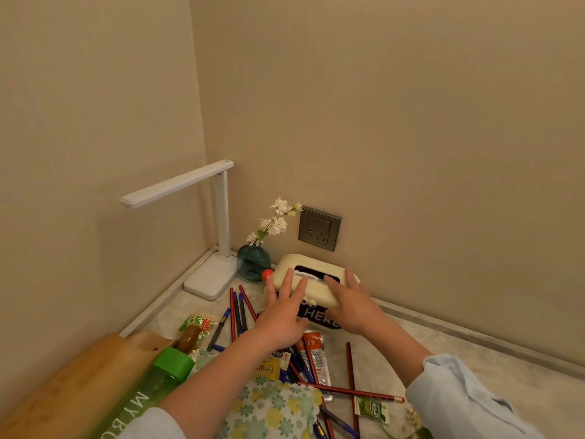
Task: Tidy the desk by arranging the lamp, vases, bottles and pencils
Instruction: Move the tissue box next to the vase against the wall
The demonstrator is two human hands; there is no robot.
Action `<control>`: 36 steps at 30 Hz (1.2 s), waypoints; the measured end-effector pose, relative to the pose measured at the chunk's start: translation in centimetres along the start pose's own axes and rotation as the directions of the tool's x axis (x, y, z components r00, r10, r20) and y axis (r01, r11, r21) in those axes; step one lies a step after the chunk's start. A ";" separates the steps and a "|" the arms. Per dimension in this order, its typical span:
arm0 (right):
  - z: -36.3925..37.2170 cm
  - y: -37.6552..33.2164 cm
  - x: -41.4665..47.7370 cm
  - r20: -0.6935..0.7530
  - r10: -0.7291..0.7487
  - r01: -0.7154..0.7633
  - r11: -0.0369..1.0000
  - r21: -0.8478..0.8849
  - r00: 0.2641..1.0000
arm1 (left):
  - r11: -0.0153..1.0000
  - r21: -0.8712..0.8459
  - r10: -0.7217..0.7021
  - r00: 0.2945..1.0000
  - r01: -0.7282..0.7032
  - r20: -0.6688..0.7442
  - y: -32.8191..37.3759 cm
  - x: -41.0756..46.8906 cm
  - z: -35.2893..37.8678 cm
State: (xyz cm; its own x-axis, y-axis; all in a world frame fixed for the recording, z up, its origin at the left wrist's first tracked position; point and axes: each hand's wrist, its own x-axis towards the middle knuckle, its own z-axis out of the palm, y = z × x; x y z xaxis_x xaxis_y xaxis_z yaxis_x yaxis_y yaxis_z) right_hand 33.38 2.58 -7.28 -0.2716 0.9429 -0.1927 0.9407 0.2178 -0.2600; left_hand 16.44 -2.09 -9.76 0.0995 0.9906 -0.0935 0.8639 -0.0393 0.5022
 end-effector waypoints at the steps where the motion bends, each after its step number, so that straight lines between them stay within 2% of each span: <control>1: 0.0 0.0 -0.1 -0.005 -0.003 0.003 1.000 -0.017 1.000 | 1.000 -0.013 0.005 1.000 -0.005 -0.002 -0.1 0.0 0.0; 9: 0.2 -0.3 0.3 -0.013 0.006 -0.006 0.999 -0.046 1.000 | 0.997 -0.080 0.018 0.999 -0.020 -0.027 -0.8 0.5 -0.1; 13: 0.3 -0.1 -0.2 -0.043 0.006 -0.005 1.000 0.007 0.999 | 0.991 -0.130 -0.020 0.998 0.013 -0.052 -1.1 0.2 -0.5; 16: 0.7 -0.1 -1.4 -0.136 -0.001 0.018 0.993 0.120 0.991 | 0.974 -0.221 -0.075 0.993 0.052 -0.093 -1.3 -0.8 -0.7; 20: 1.6 -0.7 -4.1 -0.336 -0.039 0.142 0.947 0.288 0.941 | 0.936 -0.349 -0.099 0.986 0.045 -0.137 -1.3 -3.0 -1.0; 25: 2.9 -1.6 -7.3 -0.396 -0.075 0.245 0.884 0.399 0.915 | 0.927 -0.371 -0.126 0.977 0.053 -0.175 -1.0 -6.5 -1.1; 27: 3.4 -1.7 -8.5 -0.415 -0.091 0.269 0.879 0.394 0.905 | 0.925 -0.376 -0.136 0.972 0.056 -0.189 -1.1 -7.9 -0.9; 31: 3.9 -2.1 -10.4 -0.375 -0.097 0.267 0.859 0.436 0.922 | 0.925 -0.370 -0.186 0.952 0.087 -0.241 -0.7 -10.9 -0.4; 36: 5.0 -2.3 -13.0 -0.172 -0.178 0.239 0.854 0.463 0.969 | 0.941 -0.307 -0.239 0.925 0.145 -0.295 0.3 -14.8 0.9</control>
State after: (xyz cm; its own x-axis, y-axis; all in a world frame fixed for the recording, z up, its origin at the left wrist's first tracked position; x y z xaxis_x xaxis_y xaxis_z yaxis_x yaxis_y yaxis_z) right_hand 33.79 -11.46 -8.89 -0.3956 0.9181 0.0224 0.6442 0.2948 -0.7057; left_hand 15.64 -16.86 -8.98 -0.2600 0.9645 0.0470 0.6755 0.1469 0.7226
